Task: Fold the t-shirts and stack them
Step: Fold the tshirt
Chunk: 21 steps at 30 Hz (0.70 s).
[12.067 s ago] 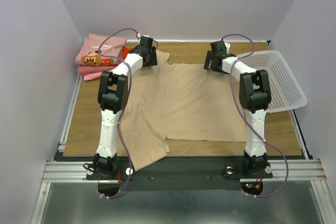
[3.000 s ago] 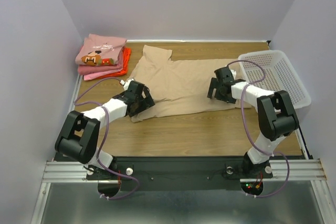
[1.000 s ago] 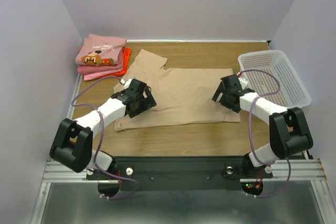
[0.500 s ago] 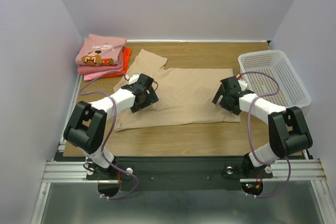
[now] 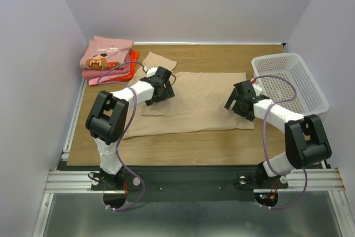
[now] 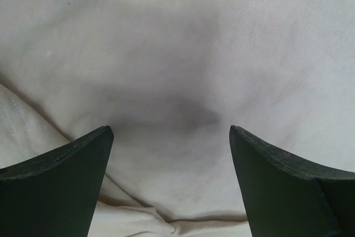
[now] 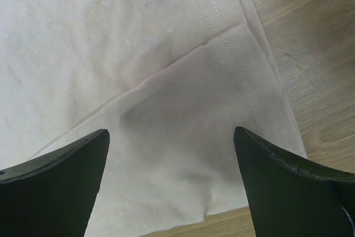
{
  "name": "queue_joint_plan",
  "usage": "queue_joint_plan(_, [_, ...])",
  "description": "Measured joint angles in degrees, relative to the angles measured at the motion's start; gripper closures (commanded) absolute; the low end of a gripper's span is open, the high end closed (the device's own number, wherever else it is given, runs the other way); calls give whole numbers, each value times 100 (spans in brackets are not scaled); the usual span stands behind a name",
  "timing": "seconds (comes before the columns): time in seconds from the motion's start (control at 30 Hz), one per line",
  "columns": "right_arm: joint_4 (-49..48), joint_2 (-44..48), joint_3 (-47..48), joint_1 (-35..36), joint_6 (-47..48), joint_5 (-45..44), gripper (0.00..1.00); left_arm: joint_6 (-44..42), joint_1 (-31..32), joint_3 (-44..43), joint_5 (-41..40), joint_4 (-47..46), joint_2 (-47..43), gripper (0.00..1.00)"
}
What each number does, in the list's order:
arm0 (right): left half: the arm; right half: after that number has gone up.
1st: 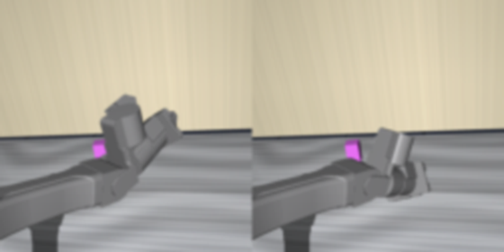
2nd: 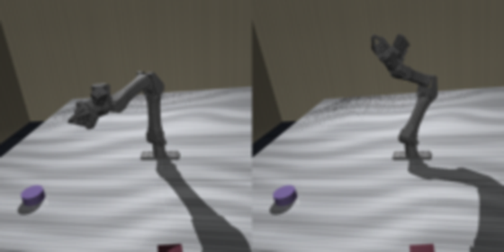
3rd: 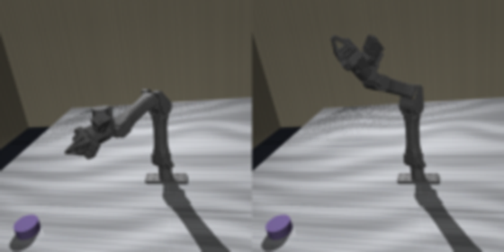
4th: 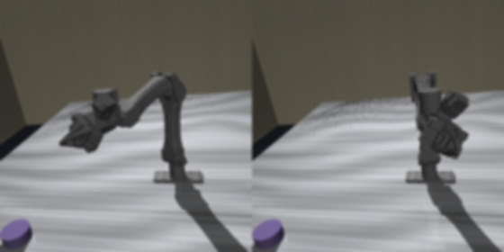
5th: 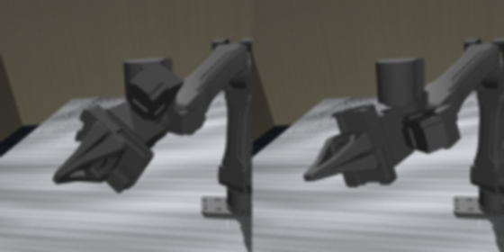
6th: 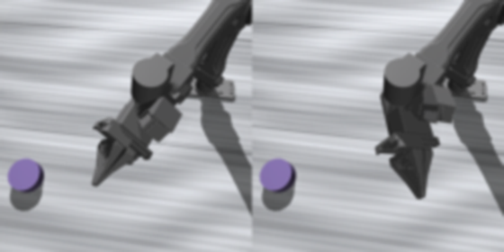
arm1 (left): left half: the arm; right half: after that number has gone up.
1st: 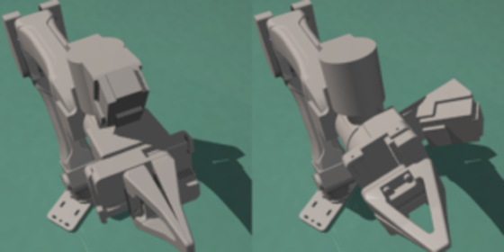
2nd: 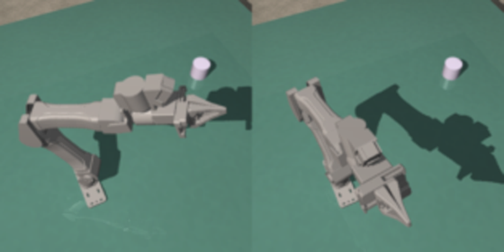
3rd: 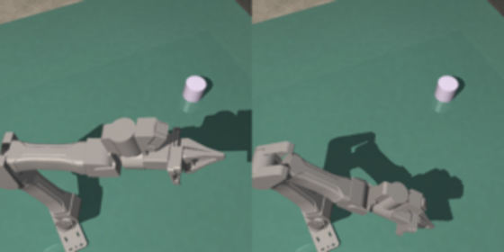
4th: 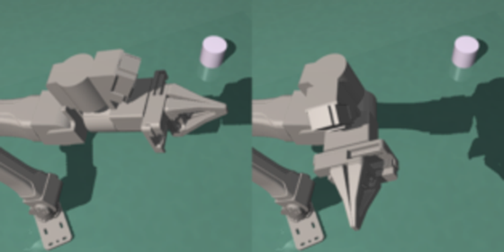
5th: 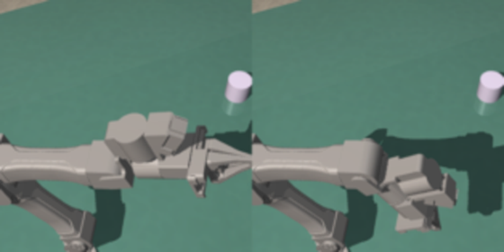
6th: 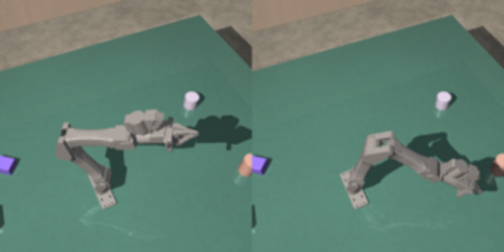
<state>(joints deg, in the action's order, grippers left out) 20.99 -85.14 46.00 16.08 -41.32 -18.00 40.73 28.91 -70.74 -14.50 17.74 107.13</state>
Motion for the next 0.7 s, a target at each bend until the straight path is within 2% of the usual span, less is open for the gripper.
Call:
queue_joint_plan(0.33, [-2, 72, 0, 0, 37, 55, 0, 90, -4, 367, -1014, 577, -1172, 2])
queue_joint_plan(0.47, [-4, 70, -7, 0, 48, 92, 0, 107, -24, 420, -1128, 671, -1097, 13])
queue_joint_plan(0.5, [0, 70, -11, 0, 55, 101, 0, 105, -24, 420, -1126, 680, -1027, 19])
queue_joint_plan(0.7, [-2, 70, -164, 0, 61, 105, 0, 96, -26, 420, -1119, 750, -560, 21])
